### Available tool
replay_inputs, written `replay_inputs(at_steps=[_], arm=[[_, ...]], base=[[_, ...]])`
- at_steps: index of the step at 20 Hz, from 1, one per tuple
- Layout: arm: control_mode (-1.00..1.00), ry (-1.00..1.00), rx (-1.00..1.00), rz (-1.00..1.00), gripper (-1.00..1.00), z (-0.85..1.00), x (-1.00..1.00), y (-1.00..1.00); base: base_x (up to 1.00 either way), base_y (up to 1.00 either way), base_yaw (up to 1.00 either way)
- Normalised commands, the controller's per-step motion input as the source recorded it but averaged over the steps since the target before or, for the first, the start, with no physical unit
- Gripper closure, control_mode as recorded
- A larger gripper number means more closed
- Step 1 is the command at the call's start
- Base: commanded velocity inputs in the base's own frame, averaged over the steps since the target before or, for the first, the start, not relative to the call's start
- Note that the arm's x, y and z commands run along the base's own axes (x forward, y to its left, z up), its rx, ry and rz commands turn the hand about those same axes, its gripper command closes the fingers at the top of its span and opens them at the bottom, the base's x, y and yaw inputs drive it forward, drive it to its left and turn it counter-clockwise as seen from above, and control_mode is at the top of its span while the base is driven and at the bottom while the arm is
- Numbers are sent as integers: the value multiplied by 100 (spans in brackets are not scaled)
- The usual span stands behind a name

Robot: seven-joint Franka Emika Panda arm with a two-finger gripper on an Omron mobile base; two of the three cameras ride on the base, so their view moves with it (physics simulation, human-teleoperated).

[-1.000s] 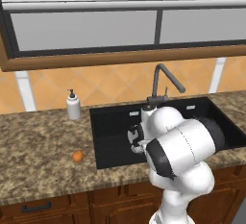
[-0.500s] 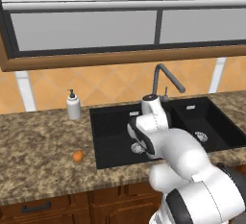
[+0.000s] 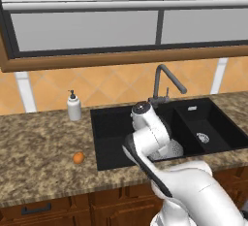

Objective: Put the colander in the sink, put the kiwi, tangerine, banana in the colander, and turn on the sink faucet and pour water over the colander.

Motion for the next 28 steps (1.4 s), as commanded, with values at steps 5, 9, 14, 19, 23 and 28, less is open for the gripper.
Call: replay_inputs(at_steps=[5, 9, 14, 19, 23, 28], arm=[[-100, 2, -20, 89, -100, 29, -29, 44], [-100, 17, 0, 77, -100, 36, 0, 48], [-100, 24, 0, 73, -100, 43, 2, 53], [-100, 24, 0, 59, -100, 43, 3, 57], [-100, 8, -7, 25, -100, 13, 3, 74], [-100, 4, -10, 2, -100, 1, 32, 86]], base=[[0, 0, 0], [0, 0, 0], [0, 0, 0], [0, 0, 0], [0, 0, 0], [0, 0, 0]])
